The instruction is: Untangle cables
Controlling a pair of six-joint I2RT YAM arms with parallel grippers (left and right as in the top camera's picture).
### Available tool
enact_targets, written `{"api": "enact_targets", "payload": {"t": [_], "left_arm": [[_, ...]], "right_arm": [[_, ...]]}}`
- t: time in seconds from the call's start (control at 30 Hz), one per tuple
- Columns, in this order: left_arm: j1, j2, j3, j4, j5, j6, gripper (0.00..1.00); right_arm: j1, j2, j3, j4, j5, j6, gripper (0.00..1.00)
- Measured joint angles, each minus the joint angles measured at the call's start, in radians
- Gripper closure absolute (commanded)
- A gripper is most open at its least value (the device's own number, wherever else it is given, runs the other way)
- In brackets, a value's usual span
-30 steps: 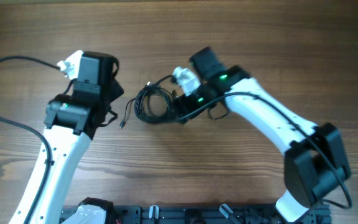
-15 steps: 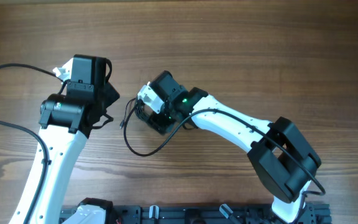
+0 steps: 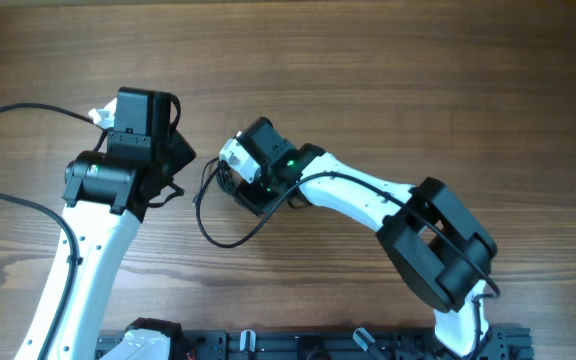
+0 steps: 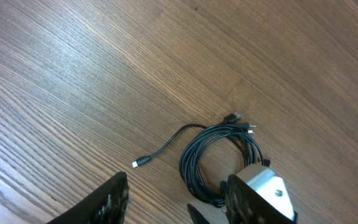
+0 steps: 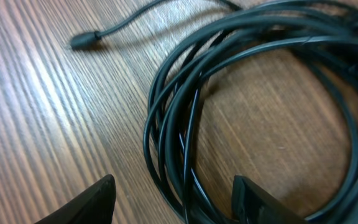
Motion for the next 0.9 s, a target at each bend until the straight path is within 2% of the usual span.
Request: {"api": "enact_targets", "payload": {"t": [0.07, 0.1, 0.13, 0.17, 0.33, 0.43, 0.57, 0.6, 0.63, 0.67, 0.73, 0.77, 0.83, 0.9], "left_arm": [[0.0, 0.0, 0.0, 0.0, 0.0, 0.0, 0.48], [0.0, 0.0, 0.0, 0.0, 0.0, 0.0, 0.48], [0.0, 0.0, 0.0, 0.0, 0.0, 0.0, 0.48], [0.0, 0.0, 0.0, 0.0, 0.0, 0.0, 0.48], [0.0, 0.0, 0.0, 0.0, 0.0, 0.0, 0.47], [0.0, 0.0, 0.0, 0.0, 0.0, 0.0, 0.47], [0.0, 0.0, 0.0, -0.002, 0.003, 0.0, 0.46], [0.0, 0.0, 0.0, -0.002, 0.003, 0.0, 0.46], [0.0, 0.0, 0.0, -0.002, 0.003, 0.0, 0.44], [0.0, 0.0, 0.0, -0.003, 0.003, 0.0, 0.44], [0.0, 0.0, 0.0, -0.003, 0.011, 0.0, 0.44], [0.0, 0.0, 0.0, -0.003, 0.019, 0.0, 0.44], [0.0, 0.0, 0.0, -0.003, 0.03, 0.0, 0.44], [0.0, 0.0, 0.0, -0.003, 0.036, 0.0, 0.44]], "right_arm": [[0.0, 0.027, 0.0, 0.002, 0.0, 0.003, 0.38], [0.0, 0.031, 0.001, 0.007, -0.003, 0.008, 0.5], [0.0, 0.032, 0.002, 0.008, -0.006, 0.011, 0.68], [0.0, 0.034, 0.002, 0.008, -0.008, 0.016, 0.93], [-0.001, 0.037, 0.014, -0.031, -0.026, 0.066, 0.96], [-0.001, -0.019, 0.005, -0.16, -0.022, 0.063, 0.96], [-0.001, -0.275, -0.002, -0.23, -0.042, -0.004, 0.96], [-0.001, -0.426, -0.002, -0.23, -0.05, -0.026, 0.96], [0.0, -0.503, -0.003, -0.226, -0.051, -0.05, 0.96], [0.0, -0.587, -0.003, -0.212, -0.042, -0.068, 0.91], [0.001, -0.715, -0.002, -0.185, 0.015, -0.072, 0.9], [0.001, -0.774, 0.0, -0.178, 0.076, -0.061, 0.76], [0.001, -0.824, 0.003, -0.193, 0.224, -0.003, 0.14], [0.001, -0.821, 0.003, -0.236, 0.344, 0.063, 0.06]]}}
